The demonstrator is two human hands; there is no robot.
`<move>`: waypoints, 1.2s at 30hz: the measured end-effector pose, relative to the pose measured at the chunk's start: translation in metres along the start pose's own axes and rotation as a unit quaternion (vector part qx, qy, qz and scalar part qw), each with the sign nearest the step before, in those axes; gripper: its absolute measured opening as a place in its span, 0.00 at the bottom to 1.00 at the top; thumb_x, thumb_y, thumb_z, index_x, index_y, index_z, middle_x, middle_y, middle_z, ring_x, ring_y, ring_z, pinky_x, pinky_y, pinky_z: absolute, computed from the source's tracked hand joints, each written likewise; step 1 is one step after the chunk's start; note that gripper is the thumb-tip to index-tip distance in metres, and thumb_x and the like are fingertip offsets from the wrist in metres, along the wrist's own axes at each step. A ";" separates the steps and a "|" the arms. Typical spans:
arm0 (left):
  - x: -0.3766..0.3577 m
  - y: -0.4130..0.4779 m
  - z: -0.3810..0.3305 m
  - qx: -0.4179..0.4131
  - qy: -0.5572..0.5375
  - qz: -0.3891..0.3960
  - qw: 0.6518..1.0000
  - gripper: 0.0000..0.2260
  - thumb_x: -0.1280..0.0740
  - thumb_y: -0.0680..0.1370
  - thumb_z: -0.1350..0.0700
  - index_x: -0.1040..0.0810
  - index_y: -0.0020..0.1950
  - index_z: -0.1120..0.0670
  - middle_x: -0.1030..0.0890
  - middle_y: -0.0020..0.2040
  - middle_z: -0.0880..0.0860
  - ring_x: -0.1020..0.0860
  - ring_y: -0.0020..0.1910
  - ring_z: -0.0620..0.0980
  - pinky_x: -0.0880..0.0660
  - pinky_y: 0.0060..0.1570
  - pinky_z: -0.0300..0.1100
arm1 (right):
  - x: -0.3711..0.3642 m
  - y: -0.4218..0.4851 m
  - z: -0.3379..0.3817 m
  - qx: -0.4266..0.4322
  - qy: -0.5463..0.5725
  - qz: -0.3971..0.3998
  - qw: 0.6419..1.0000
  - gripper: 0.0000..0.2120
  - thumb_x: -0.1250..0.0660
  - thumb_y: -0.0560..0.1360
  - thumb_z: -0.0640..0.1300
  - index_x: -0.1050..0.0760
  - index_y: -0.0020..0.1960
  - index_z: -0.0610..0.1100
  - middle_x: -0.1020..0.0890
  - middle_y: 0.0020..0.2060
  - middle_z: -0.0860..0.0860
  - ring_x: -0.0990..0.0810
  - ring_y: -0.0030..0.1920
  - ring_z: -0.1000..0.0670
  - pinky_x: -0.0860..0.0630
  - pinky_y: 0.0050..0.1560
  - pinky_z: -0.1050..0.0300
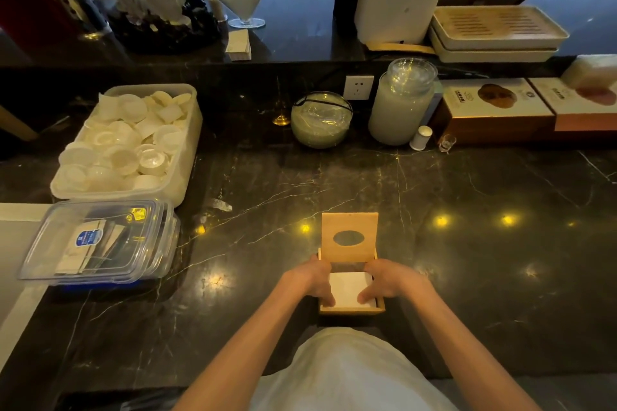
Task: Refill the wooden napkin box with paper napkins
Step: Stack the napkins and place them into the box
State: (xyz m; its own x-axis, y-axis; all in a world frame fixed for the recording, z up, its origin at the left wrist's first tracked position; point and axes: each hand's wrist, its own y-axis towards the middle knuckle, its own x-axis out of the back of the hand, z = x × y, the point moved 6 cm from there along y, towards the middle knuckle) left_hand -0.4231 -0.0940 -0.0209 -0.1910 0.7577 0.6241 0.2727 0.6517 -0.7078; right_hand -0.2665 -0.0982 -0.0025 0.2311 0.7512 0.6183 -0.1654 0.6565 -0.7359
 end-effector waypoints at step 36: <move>0.035 -0.028 -0.005 -0.053 -0.067 -0.024 0.996 0.14 0.38 0.81 0.49 0.23 0.64 0.51 0.20 0.60 0.53 0.22 0.59 0.51 0.26 0.60 0.47 | 0.028 -0.033 -0.007 0.053 0.083 -0.070 0.993 0.18 0.37 0.80 0.54 0.26 0.68 0.53 0.22 0.66 0.53 0.24 0.64 0.53 0.27 0.65 0.53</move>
State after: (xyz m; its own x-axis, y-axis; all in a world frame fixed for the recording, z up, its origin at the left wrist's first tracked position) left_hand -0.4327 -0.0859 0.0221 -0.3289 0.7283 0.6011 0.3564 0.6852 -0.6352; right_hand -0.2475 -0.0995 0.0368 0.4123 0.6369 0.6515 -0.2194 0.7634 -0.6075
